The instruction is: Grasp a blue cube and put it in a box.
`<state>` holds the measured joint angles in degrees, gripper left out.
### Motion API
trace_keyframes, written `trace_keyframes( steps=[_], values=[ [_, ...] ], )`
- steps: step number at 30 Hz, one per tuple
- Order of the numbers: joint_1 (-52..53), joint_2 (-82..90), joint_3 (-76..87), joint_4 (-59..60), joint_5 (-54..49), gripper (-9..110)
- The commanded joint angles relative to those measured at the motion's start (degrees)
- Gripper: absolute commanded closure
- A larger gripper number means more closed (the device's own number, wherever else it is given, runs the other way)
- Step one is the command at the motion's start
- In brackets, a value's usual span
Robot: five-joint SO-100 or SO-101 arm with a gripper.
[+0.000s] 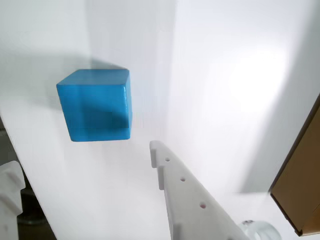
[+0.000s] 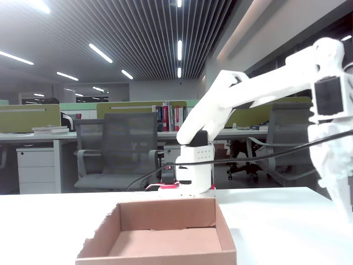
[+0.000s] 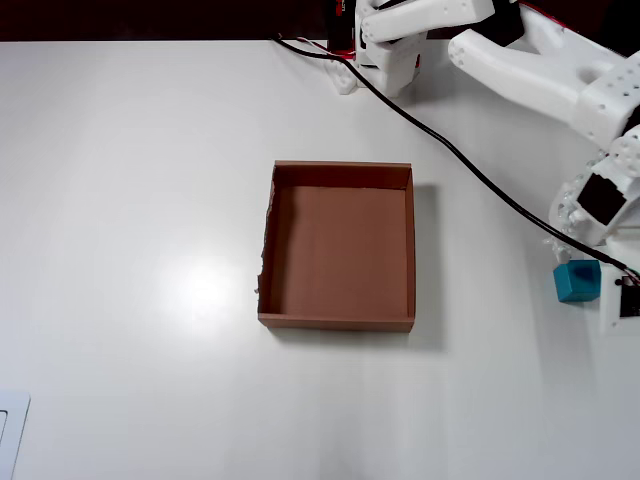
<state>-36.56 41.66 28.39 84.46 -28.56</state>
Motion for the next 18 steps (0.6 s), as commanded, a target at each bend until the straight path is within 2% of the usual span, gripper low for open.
trace_keyframes(
  steps=[1,18],
  values=[
    [0.53,0.26,-3.69,-0.44,0.53,70],
    [2.11,-5.63,-5.36,-3.34,0.7,71]
  ],
)
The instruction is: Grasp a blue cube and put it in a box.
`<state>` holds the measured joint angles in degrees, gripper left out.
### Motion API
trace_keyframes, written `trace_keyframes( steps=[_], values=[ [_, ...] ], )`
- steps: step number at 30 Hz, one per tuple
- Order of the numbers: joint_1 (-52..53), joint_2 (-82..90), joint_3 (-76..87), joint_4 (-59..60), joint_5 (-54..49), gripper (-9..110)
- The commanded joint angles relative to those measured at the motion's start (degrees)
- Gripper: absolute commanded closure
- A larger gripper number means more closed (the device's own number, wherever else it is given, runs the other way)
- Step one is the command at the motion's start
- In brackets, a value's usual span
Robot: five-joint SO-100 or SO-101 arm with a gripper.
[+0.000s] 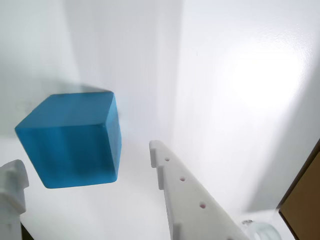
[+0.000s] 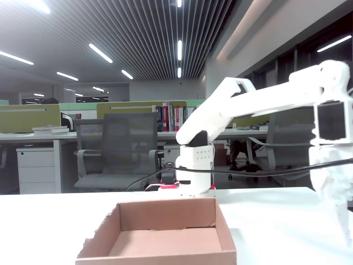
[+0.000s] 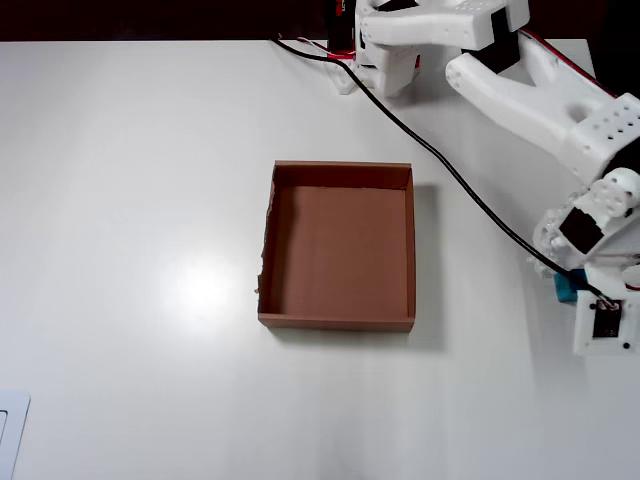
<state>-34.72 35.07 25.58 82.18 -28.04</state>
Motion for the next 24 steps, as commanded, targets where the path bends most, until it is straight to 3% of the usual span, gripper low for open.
trace_keyframes(
  steps=[1,24],
  values=[
    [0.18,0.62,-2.55,-1.49,0.18,71],
    [-2.2,-0.26,-2.64,-3.43,1.49,82]
  ],
)
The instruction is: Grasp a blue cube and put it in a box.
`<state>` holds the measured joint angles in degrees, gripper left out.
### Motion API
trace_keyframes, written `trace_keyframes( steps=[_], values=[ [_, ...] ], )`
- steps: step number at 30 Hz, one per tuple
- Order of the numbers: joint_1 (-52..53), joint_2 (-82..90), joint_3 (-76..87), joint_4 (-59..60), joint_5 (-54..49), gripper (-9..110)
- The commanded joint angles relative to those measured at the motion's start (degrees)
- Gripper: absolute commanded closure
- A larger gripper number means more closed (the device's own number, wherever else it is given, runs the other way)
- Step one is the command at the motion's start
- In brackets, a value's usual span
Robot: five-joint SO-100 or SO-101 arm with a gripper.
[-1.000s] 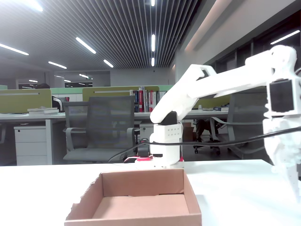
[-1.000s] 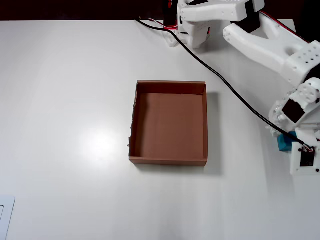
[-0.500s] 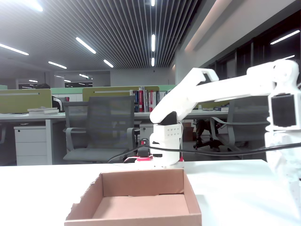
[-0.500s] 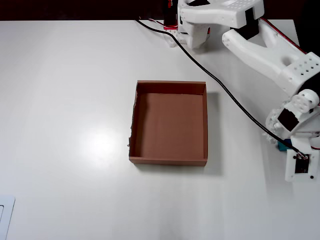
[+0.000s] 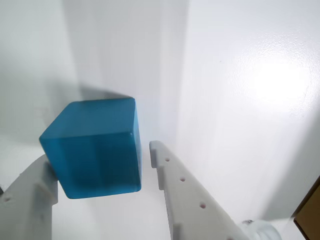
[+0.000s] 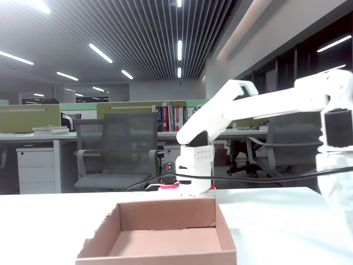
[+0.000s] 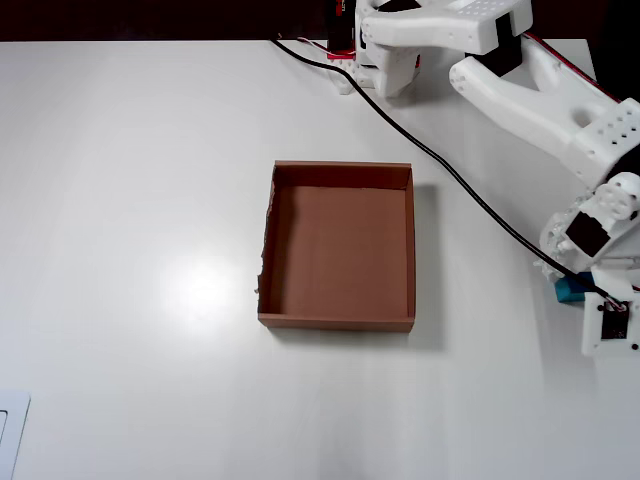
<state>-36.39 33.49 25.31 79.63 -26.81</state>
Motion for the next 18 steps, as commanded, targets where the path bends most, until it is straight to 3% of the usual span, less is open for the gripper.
trace_keyframes(
  steps=[1,18],
  values=[
    [-0.62,1.32,-2.37,-0.88,0.35,82],
    [-0.35,1.67,-2.29,-0.79,2.02,87]
  ],
)
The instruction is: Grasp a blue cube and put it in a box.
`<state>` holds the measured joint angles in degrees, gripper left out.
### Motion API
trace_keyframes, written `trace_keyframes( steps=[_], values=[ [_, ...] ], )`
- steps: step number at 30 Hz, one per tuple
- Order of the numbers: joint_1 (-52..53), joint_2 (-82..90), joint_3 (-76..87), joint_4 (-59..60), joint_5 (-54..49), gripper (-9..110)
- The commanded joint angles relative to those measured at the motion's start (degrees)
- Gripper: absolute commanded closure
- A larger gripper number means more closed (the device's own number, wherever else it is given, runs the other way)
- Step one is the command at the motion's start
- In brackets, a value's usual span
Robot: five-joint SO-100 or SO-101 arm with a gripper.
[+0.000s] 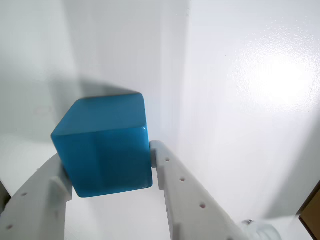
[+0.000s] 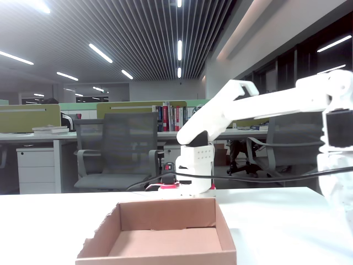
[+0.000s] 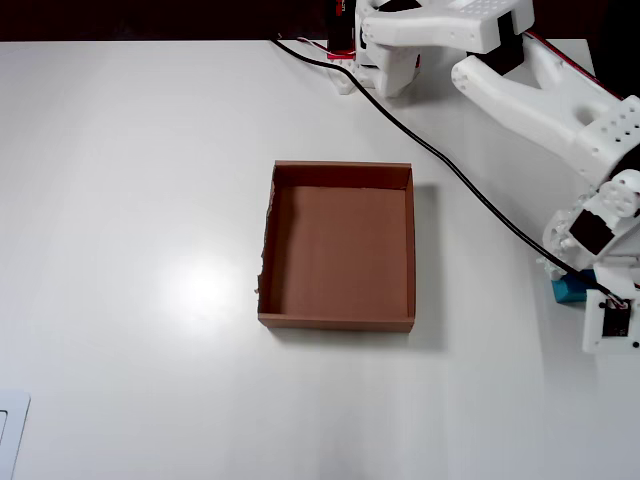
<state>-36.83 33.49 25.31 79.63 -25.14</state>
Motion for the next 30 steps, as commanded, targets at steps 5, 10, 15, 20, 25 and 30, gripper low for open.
trace_keyframes(
  steps=[5,10,15,20,25,30],
  values=[
    [0.62,3.16,-2.29,-0.97,1.14,87],
    [1.05,6.86,-0.79,-1.41,1.67,87],
    [1.49,12.83,1.67,-1.49,1.93,87],
    [2.9,20.74,7.03,-1.49,2.11,88],
    [5.71,28.48,13.97,-1.67,2.72,88],
    [9.67,36.21,23.03,-1.67,2.9,88]
  ],
)
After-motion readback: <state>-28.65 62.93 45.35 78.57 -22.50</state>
